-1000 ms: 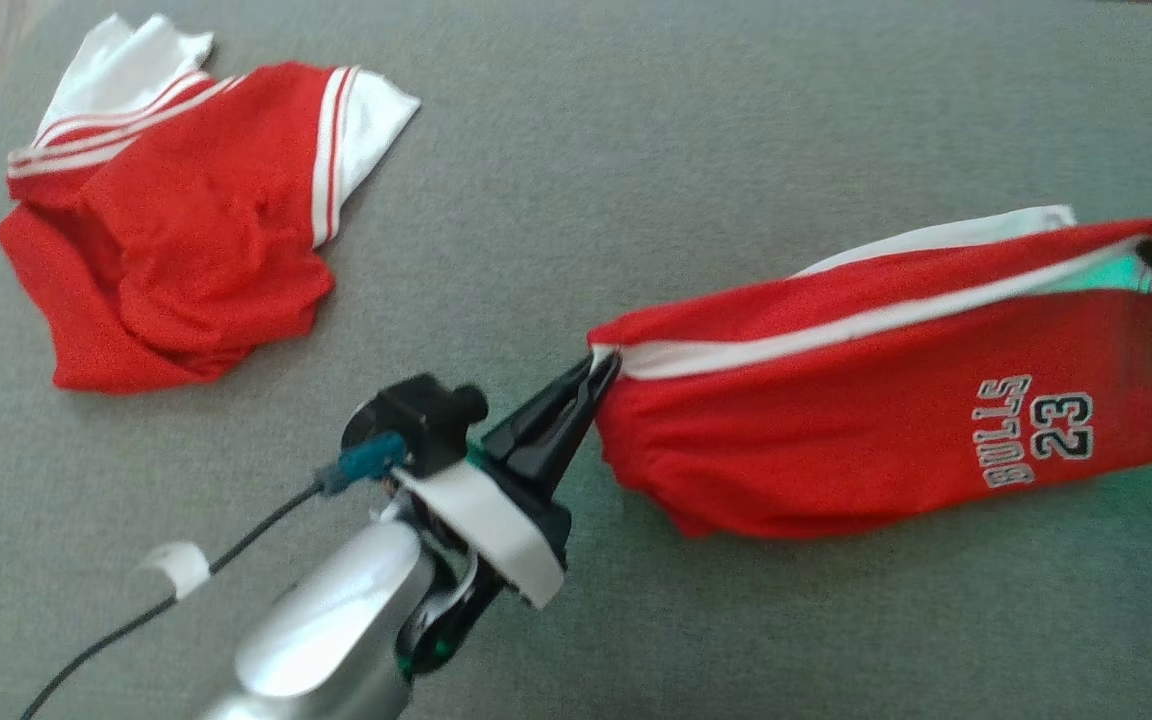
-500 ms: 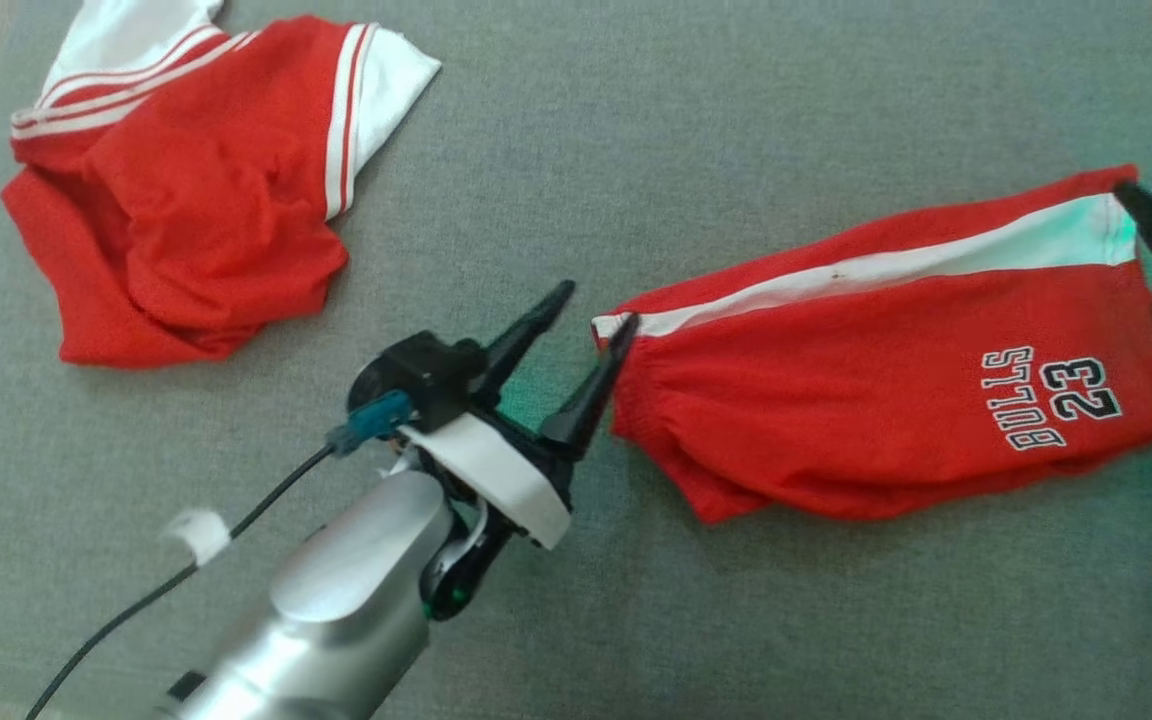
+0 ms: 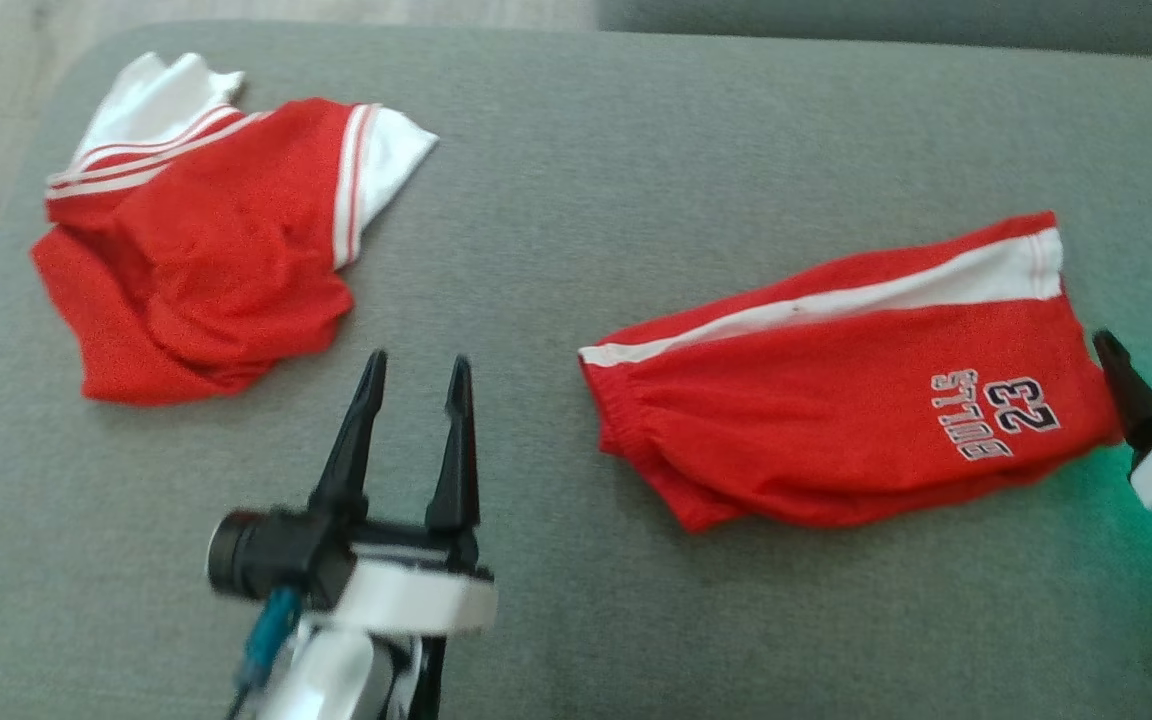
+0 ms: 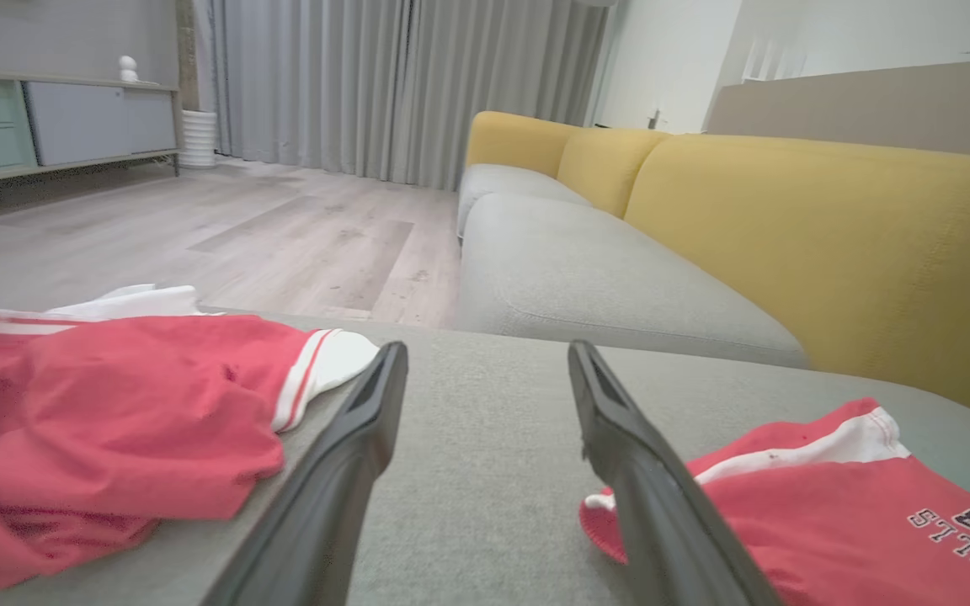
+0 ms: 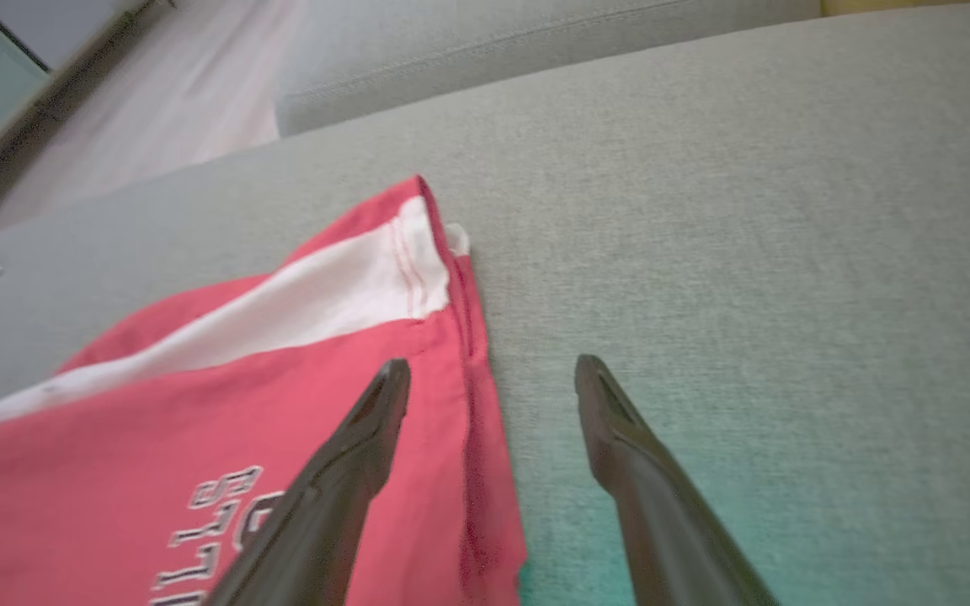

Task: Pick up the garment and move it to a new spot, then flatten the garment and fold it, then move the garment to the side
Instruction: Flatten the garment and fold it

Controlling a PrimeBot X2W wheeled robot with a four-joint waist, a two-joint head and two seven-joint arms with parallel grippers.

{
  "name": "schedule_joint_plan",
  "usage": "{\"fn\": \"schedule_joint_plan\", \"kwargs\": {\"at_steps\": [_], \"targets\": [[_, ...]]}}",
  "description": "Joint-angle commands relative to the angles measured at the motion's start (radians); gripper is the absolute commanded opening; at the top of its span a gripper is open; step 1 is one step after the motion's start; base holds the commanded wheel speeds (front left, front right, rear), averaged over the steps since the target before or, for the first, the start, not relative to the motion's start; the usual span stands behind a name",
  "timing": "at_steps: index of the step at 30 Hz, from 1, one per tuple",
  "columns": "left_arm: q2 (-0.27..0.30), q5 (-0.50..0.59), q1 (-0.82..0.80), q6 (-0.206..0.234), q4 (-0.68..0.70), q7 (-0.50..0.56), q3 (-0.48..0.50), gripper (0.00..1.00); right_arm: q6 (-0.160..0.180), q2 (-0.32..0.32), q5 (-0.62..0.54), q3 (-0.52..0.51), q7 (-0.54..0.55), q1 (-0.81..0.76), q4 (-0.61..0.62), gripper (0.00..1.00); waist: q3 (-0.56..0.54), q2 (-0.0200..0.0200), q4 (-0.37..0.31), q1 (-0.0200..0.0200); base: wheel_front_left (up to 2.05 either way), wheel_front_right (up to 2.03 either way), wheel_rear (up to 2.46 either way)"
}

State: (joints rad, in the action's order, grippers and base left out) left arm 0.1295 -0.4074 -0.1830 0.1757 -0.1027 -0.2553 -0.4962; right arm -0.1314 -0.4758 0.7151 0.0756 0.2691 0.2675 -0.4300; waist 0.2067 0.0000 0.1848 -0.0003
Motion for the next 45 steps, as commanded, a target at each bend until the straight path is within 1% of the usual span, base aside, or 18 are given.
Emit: {"fn": "schedule_joint_plan", "kwargs": {"at_steps": [1, 4, 7, 10, 11, 12, 13, 15, 18, 26, 28, 30, 33, 36, 41, 42, 43, 45], "targets": [[-0.002, 0.018, -0.017, 0.001, 0.04, -0.006, 0.043, 1.0, 0.001, -0.023, -0.02, 0.003, -0.014, 0.029, 0.017, 1.0, -0.013, 0.0, 0.017, 0.0003, 0.0, 0.0, 0.0], [-0.026, 0.086, 0.042, -0.006, 0.082, -0.006, 0.077, 1.0, 0.001, -0.007, -0.079, 0.002, -0.042, 0.051, -0.075, 1.0, -0.026, 0.0, 0.047, 0.0003, 0.0, 0.0, 0.0], [-0.042, 0.14, 0.076, -0.021, 0.095, -0.006, 0.08, 1.0, 0.001, -0.003, -0.132, 0.026, -0.06, 0.066, -0.164, 1.0, -0.034, 0.0, 0.074, 0.0003, 0.0, 0.0, 0.0], [-0.055, 0.172, 0.099, -0.034, 0.102, -0.006, 0.081, 1.0, 0.001, 0.011, -0.144, 0.053, -0.053, 0.081, -0.248, 1.0, -0.039, 0.0, 0.091, 0.0003, 0.0, 0.0, 0.0], [-0.058, 0.179, 0.104, -0.037, 0.103, -0.006, 0.083, 1.0, 0.001, 0.013, -0.146, 0.065, -0.05, 0.087, -0.269, 0.82, -0.04, 0.0, 0.094, 0.0003, 0.0, 0.0, 0.0], [-0.061, 0.186, 0.109, -0.04, 0.103, -0.006, 0.085, 1.0, 0.001, 0.014, -0.146, 0.079, -0.051, 0.094, -0.284, 0.29, -0.04, 0.0, 0.096, 0.0003, 0.0, 0.0, 0.0], [-0.064, 0.191, 0.111, -0.042, 0.104, -0.006, 0.088, 1.0, 0.001, 0.015, -0.14, 0.088, -0.054, 0.1, -0.297, 0.0, -0.041, 0.0, 0.097, 0.0003, 0.0, 0.0, 0.0], [-0.068, 0.197, 0.117, -0.047, 0.106, -0.006, 0.097, 1.0, 0.001, 0.021, -0.121, 0.092, -0.073, 0.115, -0.322, 0.0, -0.046, 0.0, 0.092, 0.0003, 0.0, 0.0, 0.0], [-0.072, 0.215, 0.127, -0.053, 0.105, -0.006, 0.116, 1.0, 0.001, -0.002, -0.107, 0.086, -0.119, 0.145, -0.369, 0.0, -0.059, 0.0, 0.063, 0.0003, 0.0, 0.0, 0.0], [-0.077, 0.228, 0.135, -0.076, 0.109, -0.006, 0.141, 1.0, 0.001, -0.161, -0.105, 0.058, -0.145, 0.173, -0.425, 0.0, -0.055, 0.0, -0.032, 0.0003, 0.0, 0.0, 0.0], [-0.077, 0.231, 0.132, -0.082, 0.108, -0.006, 0.145, 1.0, 0.001, -0.184, -0.099, 0.051, -0.145, 0.181, -0.42, 0.0, -0.052, 0.0, -0.051, 0.0003, 0.0, 0.0, 0.0], [-0.078, 0.231, 0.13, -0.087, 0.105, -0.006, 0.15, 1.0, 0.001, -0.193, -0.09, 0.048, -0.153, 0.194, -0.403, 0.0, -0.052, 0.0, -0.066, 0.0003, 0.0, 0.0, 0.0], [-0.079, 0.229, 0.129, -0.094, 0.095, -0.006, 0.153, 1.0, 0.001, -0.18, -0.079, 0.053, -0.162, 0.216, -0.351, 0.0, -0.062, 0.0, -0.082, 0.0003, 0.0, 0.0, 0.0], [-0.079, 0.227, 0.133, -0.098, 0.085, -0.006, 0.152, 1.0, 0.001, -0.149, -0.053, 0.075, -0.156, 0.222, -0.266, 0.0, -0.081, 0.0, -0.09, 0.0003, 0.0, 0.0, 0.0], [-0.079, 0.214, 0.152, -0.102, 0.064, -0.006, 0.146, 1.0, 0.001, -0.061, 0.049, 0.103, -0.104, 0.19, -0.078, 0.0, -0.123, 0.0, -0.085, 0.0003, 0.0, 0.0, 0.0], [-0.079, 0.211, 0.156, -0.101, 0.062, -0.006, 0.145, 1.0, 0.001, -0.046, 0.062, 0.113, -0.09, 0.179, -0.038, 0.0, -0.129, 0.0, -0.082, 0.0003, 0.0, 0.0, 0.0], [-0.079, 0.211, 0.156, -0.101, 0.062, -0.006, 0.145, 1.0, 0.001, -0.046, 0.062, 0.113, -0.09, 0.179, -0.038, 0.0, -0.129, 0.0, -0.082, 0.0003, 0.0, 0.0, 0.0], [-0.079, 0.204, 0.161, -0.101, 0.06, -0.006, 0.144, 1.0, 0.001, -0.014, 0.084, 0.128, -0.069, 0.154, 0.037, 0.0, -0.138, 0.0, -0.072, 0.0003, 0.0, 0.0, 0.0]]}}
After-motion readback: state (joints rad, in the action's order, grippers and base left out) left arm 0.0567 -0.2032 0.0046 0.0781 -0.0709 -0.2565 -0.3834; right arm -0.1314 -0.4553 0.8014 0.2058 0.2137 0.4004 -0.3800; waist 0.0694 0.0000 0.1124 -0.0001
